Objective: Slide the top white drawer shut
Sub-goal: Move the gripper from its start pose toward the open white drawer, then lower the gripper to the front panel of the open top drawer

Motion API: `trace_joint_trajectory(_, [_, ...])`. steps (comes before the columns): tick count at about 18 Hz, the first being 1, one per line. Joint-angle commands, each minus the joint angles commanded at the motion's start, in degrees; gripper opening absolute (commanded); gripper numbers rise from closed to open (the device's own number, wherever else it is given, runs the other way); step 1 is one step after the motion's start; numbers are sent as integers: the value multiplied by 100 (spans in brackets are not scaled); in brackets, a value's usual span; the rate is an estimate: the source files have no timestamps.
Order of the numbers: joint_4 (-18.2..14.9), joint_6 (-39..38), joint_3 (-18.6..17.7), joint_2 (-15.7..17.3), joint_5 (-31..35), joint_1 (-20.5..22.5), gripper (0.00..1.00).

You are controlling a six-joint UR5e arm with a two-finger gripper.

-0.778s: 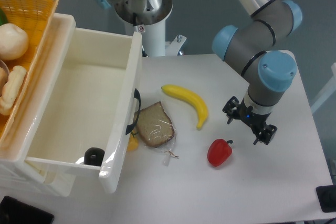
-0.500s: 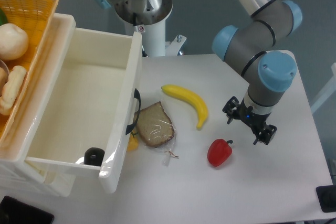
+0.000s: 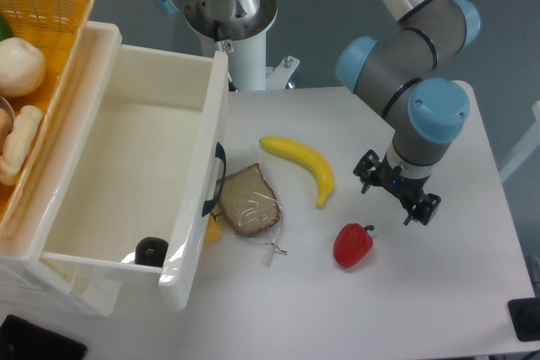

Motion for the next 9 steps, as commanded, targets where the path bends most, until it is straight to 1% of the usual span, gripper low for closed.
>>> trace_joint_trajectory(2, [0, -183, -115, 114, 0, -35, 100])
trace_joint_trajectory(4, [0, -849, -185, 141, -52, -61, 100])
trace_joint_trajectory(6, [0, -1517, -203, 141, -323, -192, 100])
trace_joint_trajectory(7, [0, -1721, -203, 141, -430, -246, 100])
trace_joint_trajectory(8, [0, -1897, -212, 150, -448, -307, 96])
trace_joint_trajectory(9, [-17, -2038, -212, 150, -448, -403, 86])
